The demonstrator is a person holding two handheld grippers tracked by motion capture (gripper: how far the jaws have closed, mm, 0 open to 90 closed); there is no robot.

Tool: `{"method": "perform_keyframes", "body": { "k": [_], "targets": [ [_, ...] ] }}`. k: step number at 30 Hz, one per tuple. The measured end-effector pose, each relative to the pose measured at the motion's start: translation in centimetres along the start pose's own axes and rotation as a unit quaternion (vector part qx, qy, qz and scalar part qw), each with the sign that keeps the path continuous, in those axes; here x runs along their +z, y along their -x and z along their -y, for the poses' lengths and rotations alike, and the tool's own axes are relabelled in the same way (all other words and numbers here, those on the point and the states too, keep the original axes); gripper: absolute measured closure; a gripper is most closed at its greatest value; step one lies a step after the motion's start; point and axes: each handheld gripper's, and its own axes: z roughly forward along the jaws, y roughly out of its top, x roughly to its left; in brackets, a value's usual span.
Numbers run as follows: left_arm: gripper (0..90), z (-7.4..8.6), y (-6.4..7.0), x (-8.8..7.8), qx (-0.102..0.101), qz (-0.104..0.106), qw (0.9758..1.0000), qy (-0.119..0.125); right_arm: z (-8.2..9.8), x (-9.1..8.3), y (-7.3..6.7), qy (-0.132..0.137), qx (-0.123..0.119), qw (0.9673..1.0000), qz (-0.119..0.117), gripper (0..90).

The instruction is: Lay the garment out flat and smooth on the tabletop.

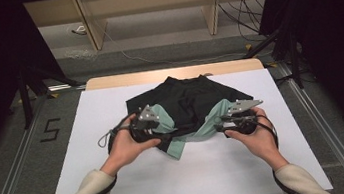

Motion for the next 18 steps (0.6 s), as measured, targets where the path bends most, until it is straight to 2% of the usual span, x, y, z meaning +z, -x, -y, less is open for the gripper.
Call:
{"method": "perform_keyframes", "body": {
  "k": [1,2,3,4,9,11,13,18],
  "targets": [
    [40.5,0.0,0.0,0.0,0.0,0.0,1.0,0.0,0.0,0.0,0.0,0.0,0.0,1.0,0.0,54.6],
    [43.1,0.5,0.4,0.4,0.003,0.001,1.0,-0.002,-0.3,0.5,-1.0,0.005,-0.013,0.9999,-0.01,54.6],
    [45.1,1.5,0.9,1.0,-0.007,0.003,1.0,0.001,-0.6,0.9,-1.5,0.008,-0.019,0.9996,-0.018,54.7],
    [47.2,1.9,1.1,1.3,-0.006,0.005,0.9999,-0.007,-0.8,1.2,-2.0,0.008,-0.028,0.9993,-0.023,54.9],
    [49.1,2.8,1.6,2.6,-0.004,0.01,0.9998,-0.016,-1.6,3.0,-4.8,0.0,-0.074,0.9961,-0.048,55.7],
    [48.1,2.9,1.8,3.0,-0.002,0.011,0.9998,-0.018,-1.7,3.7,-5.2,-0.004,-0.08,0.9955,-0.05,56.1],
    [47.2,2.9,1.9,3.4,-0.01,0.014,0.9998,-0.013,-1.6,4.2,-5.3,-0.009,-0.083,0.9953,-0.049,56.1],
    [43.4,2.8,2.4,3.8,-0.008,0.019,0.9997,-0.01,-1.1,4.3,-5.1,-0.002,-0.081,0.9955,-0.049,56.1]
  ]
}}
